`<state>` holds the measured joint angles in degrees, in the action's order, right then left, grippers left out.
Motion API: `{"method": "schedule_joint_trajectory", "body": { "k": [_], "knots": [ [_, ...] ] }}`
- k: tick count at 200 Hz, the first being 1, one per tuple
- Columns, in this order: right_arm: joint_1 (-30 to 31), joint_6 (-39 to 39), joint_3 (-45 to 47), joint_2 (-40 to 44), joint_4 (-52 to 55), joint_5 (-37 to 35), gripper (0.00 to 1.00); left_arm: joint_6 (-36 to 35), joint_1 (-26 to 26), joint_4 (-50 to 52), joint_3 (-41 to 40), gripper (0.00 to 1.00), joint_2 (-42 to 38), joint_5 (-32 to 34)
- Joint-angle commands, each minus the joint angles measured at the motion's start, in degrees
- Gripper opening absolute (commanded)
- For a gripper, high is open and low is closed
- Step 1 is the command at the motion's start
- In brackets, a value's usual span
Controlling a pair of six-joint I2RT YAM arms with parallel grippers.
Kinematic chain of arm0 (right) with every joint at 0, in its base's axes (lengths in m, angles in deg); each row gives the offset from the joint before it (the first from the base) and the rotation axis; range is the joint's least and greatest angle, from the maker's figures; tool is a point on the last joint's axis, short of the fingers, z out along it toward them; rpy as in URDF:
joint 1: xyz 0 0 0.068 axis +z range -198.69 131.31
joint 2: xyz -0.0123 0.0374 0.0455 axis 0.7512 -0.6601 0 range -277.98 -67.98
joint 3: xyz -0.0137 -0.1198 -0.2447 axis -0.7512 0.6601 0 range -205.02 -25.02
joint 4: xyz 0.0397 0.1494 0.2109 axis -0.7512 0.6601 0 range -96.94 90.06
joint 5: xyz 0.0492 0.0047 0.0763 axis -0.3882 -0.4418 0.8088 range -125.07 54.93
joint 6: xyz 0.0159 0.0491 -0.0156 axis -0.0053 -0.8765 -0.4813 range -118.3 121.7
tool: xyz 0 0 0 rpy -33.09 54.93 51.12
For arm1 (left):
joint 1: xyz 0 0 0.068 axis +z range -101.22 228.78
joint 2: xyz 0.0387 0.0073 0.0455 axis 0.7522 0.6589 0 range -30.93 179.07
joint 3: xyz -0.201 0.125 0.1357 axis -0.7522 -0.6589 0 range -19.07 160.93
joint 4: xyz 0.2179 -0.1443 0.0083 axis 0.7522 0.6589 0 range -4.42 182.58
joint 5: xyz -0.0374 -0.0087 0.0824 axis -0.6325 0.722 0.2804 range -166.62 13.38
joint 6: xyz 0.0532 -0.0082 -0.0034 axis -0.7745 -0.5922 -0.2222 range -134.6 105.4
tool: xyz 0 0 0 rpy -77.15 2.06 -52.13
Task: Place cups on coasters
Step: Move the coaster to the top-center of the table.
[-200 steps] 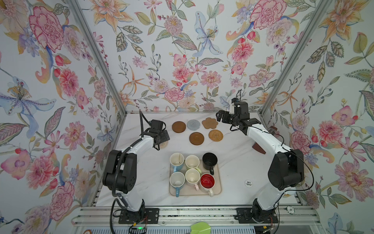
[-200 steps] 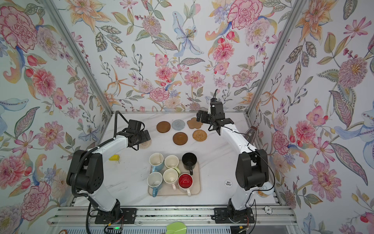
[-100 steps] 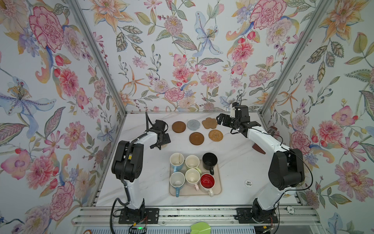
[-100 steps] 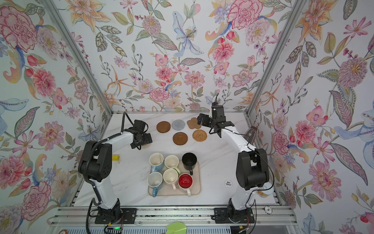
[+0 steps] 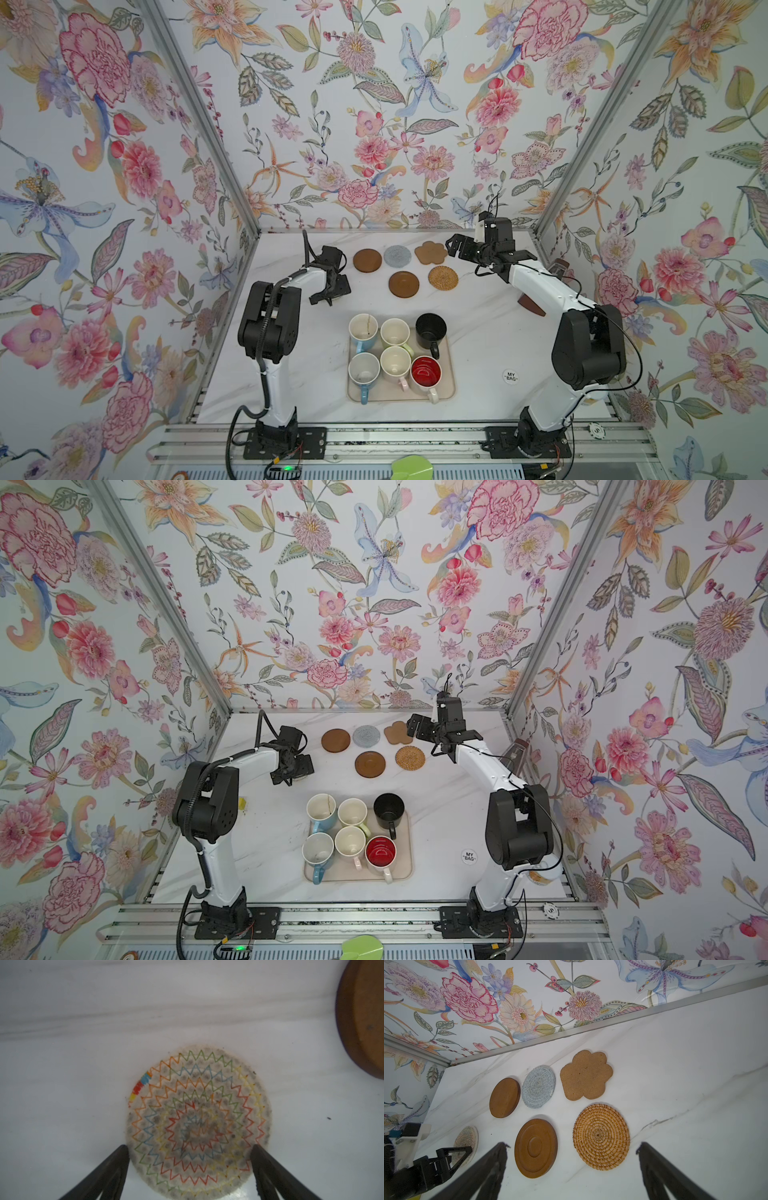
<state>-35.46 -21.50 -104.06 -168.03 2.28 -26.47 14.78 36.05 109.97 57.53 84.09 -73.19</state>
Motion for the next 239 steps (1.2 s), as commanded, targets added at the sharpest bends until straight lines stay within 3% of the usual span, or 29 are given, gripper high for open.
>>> {"method": "schedule_joint_trajectory", "body": {
  "k": [1,156,239],
  "knots": [
    [-0.63,-0.63,0.76,1.7,-0.69,0.46,0.99,-0.32,0.36,0.62,0.67,0.92,2.15,-0.96],
    [-1.45,-0.92,1.84,2.14,-0.86,1.11,0.99,2.79,-3.15,-2.4,0.43,0.88,0.97,-7.0],
    [-2.22,-0.88,3.34,3.36,-1.28,1.49,0.99,3.96,-5.56,-1.98,0.26,0.88,-2.08,-5.23]
  ]
}}
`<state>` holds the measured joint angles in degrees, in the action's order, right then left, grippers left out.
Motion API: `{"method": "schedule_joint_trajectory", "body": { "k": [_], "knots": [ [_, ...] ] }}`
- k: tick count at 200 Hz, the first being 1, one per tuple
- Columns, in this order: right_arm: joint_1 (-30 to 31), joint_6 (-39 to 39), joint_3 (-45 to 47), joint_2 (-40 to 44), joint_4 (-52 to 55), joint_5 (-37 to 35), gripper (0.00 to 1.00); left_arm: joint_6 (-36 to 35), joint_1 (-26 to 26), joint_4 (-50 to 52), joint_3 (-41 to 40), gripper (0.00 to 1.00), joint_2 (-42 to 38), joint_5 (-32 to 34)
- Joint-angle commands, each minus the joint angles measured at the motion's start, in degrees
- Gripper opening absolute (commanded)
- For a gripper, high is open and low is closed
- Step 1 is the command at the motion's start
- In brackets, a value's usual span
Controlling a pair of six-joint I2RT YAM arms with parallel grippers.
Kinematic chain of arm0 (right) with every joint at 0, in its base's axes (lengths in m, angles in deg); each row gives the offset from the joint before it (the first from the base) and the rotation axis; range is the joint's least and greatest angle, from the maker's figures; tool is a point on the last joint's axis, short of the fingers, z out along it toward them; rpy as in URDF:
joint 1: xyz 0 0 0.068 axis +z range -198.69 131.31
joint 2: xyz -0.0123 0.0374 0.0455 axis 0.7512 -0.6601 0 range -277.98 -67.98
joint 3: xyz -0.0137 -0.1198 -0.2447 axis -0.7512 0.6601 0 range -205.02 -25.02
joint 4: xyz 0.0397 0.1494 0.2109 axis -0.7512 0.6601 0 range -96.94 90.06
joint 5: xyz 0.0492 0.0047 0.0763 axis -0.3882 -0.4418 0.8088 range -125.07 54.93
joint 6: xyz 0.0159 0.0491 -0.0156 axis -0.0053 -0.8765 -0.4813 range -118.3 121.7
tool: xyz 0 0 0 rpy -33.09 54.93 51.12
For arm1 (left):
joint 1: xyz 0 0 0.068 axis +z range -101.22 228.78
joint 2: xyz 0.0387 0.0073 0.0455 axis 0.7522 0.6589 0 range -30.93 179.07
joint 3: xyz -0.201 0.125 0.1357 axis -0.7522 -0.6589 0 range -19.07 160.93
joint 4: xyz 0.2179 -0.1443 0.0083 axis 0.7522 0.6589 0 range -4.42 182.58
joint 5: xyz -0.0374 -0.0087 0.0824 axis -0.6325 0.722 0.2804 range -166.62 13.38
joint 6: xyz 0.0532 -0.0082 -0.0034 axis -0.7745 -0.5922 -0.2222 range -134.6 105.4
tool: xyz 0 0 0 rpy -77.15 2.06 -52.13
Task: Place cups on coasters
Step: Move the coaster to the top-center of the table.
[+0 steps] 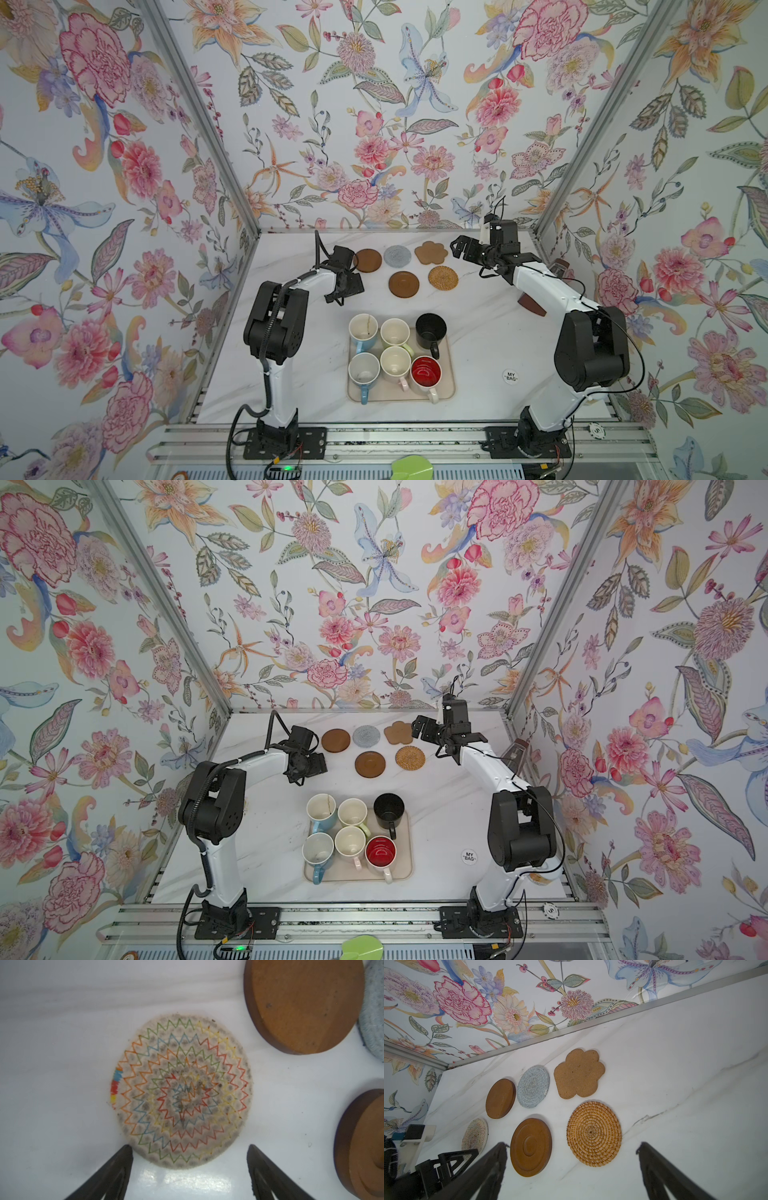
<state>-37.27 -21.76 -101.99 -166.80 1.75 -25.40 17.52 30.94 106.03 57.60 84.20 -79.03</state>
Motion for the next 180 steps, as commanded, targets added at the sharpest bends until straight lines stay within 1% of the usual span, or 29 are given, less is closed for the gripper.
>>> {"method": "schedule_joint_trajectory", "body": {
  "k": [1,43,71,100,134,180],
  "knots": [
    [-0.42,-0.62,1.23,2.14,-0.72,0.42,0.99,1.16,-0.44,2.05,0.26,0.89,-2.23,0.81],
    [-0.56,-0.66,1.87,2.6,-0.91,0.49,0.99,-3.96,-0.36,8.2,3.9,0.91,-5.65,8.76],
    [-0.65,-0.93,2.0,2.56,-1.26,0.72,0.99,-7.57,0.47,10.55,7.35,0.91,-4.75,11.84],
    [-0.7,-1.19,2.24,2.59,-1.39,1.07,0.99,-9.13,1.01,10.74,10.61,0.91,-1.37,11.44],
    [-0.76,-1.23,2.59,3.08,-1.39,1.0,0.99,-9.18,1.18,9.44,12.77,0.9,2.64,9.72],
    [-1.14,-1.17,3.35,3.62,-1.48,1.2,0.99,-8.62,2.1,8.87,13.72,0.9,4.7,8.74]
  ]
}}
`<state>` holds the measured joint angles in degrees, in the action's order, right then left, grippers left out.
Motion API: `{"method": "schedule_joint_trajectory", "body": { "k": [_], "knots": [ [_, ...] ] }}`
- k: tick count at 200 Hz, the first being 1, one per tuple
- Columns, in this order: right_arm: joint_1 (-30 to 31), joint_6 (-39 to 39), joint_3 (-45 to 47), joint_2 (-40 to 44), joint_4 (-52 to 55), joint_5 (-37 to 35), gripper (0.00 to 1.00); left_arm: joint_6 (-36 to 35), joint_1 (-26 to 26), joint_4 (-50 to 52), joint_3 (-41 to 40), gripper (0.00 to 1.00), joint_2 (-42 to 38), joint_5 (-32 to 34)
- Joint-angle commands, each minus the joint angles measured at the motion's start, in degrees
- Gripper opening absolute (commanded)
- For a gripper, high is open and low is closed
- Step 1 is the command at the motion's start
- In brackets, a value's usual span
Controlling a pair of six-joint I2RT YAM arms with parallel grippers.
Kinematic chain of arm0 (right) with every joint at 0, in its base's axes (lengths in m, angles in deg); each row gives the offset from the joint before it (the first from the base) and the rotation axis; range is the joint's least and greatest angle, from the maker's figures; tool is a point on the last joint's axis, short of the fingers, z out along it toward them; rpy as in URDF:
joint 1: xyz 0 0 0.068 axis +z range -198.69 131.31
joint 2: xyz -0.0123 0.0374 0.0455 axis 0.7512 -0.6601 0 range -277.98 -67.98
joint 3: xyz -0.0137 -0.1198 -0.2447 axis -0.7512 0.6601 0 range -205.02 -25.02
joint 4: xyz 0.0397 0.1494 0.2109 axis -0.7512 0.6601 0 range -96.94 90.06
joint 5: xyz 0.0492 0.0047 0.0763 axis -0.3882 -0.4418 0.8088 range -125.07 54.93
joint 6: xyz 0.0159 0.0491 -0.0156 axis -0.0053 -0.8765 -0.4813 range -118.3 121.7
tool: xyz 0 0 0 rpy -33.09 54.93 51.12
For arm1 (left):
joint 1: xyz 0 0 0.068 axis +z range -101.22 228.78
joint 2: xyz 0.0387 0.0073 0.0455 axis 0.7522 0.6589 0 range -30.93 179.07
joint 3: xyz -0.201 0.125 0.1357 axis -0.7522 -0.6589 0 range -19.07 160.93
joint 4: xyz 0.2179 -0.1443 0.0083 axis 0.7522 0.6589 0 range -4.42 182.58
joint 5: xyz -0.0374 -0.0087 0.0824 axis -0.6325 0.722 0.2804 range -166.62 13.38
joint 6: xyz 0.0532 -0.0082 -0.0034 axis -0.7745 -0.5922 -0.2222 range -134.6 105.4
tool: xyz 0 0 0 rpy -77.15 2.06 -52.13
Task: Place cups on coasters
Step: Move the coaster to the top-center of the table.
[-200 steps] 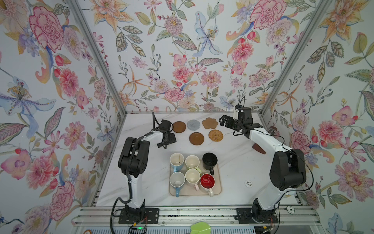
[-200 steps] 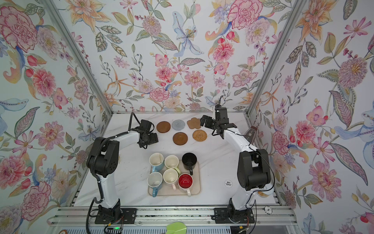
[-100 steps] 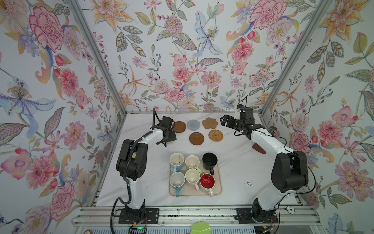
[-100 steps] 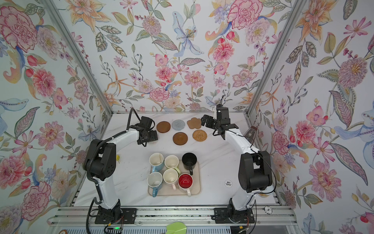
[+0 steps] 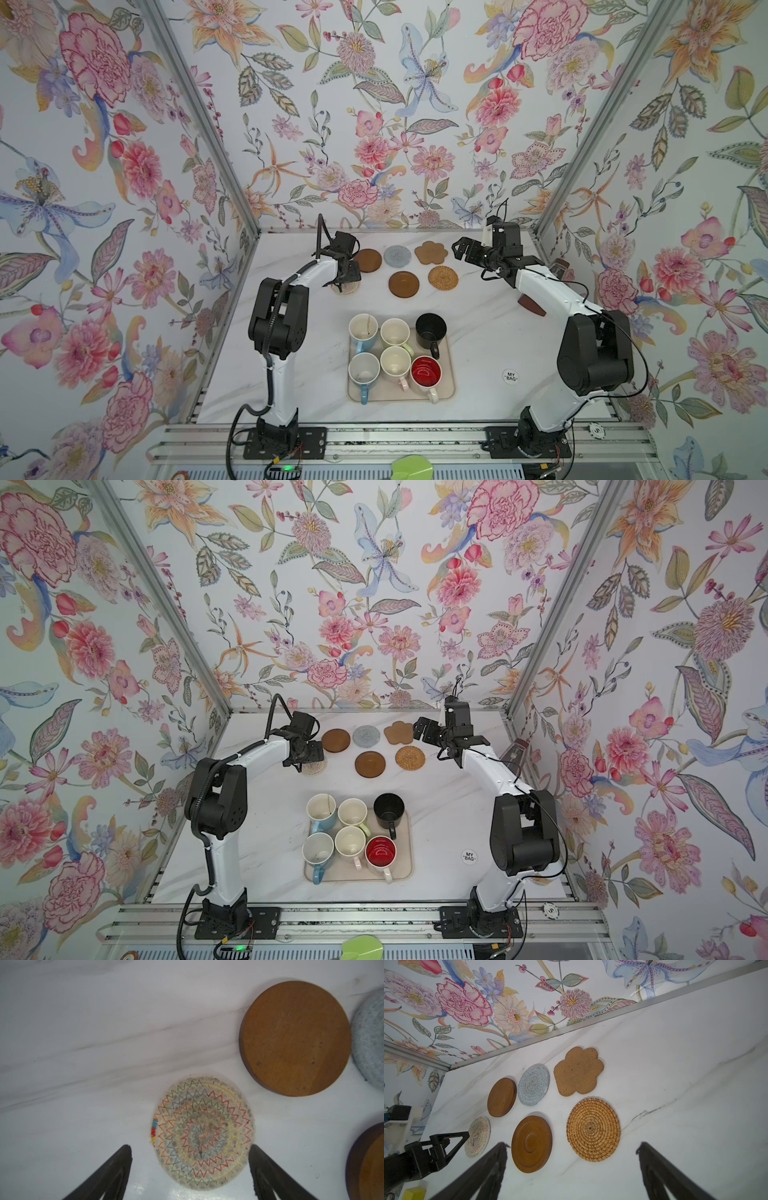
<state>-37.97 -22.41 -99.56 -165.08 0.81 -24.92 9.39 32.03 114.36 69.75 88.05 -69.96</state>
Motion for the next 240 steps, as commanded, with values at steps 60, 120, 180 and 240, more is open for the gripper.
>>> {"method": "schedule_joint_trajectory", "body": {
  "k": [60,120,180,240],
  "knots": [
    [-0.53,-0.93,1.16,1.73,-1.16,1.28,0.99,-0.13,1.02,0.05,1.82,0.9,3.37,-1.18],
    [-0.7,-1.33,1.58,1.39,-1.67,1.65,0.99,2.05,1.02,-1.87,1.24,0.89,4.68,-5.01],
    [-0.72,-1.46,1.55,1.15,-1.85,1.79,0.99,4.09,0.81,-3.54,0.38,0.88,5.35,-7.69],
    [-0.96,-1.57,1.92,1.12,-2.04,1.98,0.99,4.25,0.62,-3.36,0.39,0.87,5.76,-7.4]
  ]
}}
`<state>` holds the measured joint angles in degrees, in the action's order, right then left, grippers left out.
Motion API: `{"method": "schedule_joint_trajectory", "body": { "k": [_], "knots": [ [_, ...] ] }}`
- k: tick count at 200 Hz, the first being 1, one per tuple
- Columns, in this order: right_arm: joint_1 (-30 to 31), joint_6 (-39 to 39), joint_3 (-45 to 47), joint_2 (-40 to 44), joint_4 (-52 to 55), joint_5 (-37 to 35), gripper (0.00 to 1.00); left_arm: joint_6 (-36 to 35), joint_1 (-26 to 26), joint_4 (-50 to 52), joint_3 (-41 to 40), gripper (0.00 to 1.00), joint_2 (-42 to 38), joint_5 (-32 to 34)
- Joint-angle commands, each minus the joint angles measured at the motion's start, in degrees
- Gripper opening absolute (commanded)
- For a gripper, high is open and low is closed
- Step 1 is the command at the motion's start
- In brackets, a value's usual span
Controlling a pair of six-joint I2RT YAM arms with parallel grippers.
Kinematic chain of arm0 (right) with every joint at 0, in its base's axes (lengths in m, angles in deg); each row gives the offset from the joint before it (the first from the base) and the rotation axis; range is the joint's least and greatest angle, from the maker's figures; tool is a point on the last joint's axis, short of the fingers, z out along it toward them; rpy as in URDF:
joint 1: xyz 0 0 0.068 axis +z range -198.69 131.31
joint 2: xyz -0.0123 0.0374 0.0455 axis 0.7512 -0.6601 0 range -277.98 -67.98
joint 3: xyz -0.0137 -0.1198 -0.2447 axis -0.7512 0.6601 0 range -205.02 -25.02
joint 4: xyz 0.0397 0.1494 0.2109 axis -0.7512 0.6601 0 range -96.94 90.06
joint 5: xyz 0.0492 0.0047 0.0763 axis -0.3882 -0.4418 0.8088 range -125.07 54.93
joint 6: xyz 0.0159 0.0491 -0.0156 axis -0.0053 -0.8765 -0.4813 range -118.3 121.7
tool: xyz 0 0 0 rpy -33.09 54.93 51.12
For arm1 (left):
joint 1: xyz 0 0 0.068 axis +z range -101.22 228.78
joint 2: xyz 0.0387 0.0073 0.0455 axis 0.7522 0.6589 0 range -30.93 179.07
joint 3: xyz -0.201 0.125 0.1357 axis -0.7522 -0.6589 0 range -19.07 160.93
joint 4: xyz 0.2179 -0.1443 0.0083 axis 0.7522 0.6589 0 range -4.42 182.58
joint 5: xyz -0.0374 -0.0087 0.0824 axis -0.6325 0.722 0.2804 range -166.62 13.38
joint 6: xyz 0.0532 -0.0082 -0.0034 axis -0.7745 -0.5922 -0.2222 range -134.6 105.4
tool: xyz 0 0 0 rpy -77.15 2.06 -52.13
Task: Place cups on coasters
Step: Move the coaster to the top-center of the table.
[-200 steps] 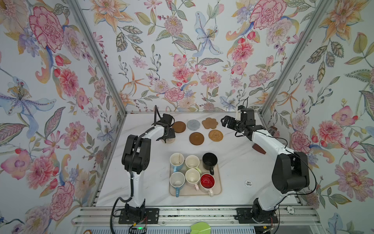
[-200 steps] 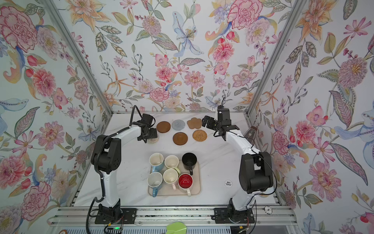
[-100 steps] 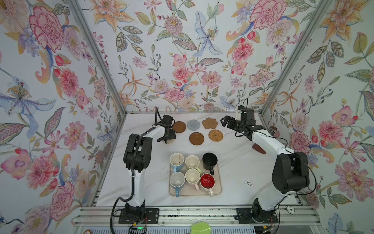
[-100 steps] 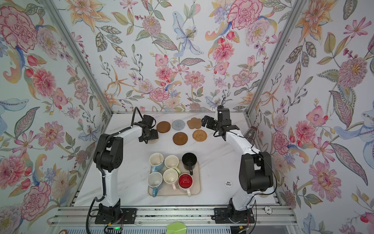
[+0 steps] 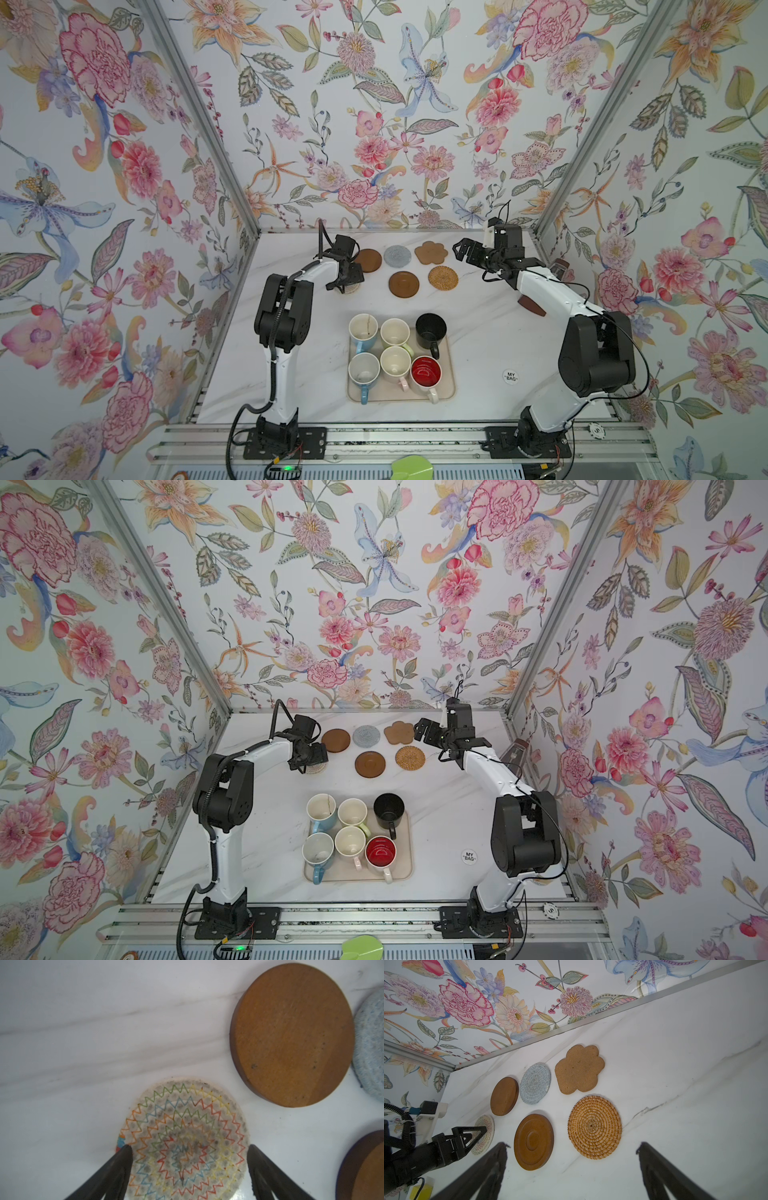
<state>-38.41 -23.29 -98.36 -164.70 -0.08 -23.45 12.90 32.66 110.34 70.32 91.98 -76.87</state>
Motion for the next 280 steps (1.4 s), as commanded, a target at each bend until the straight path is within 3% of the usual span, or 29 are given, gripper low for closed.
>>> {"method": "schedule_joint_trajectory", "body": {
  "k": [1,280],
  "knots": [
    [-0.52,-0.68,0.73,0.71,-1.1,0.51,0.99,0.67,0.01,0.7,-0.22,0.87,1.82,-0.47],
    [-0.83,-1.57,2.02,1.57,-1.99,0.92,0.99,6.86,-5.57,-3.66,-6.11,0.86,-3.73,-5.89]
  ]
}}
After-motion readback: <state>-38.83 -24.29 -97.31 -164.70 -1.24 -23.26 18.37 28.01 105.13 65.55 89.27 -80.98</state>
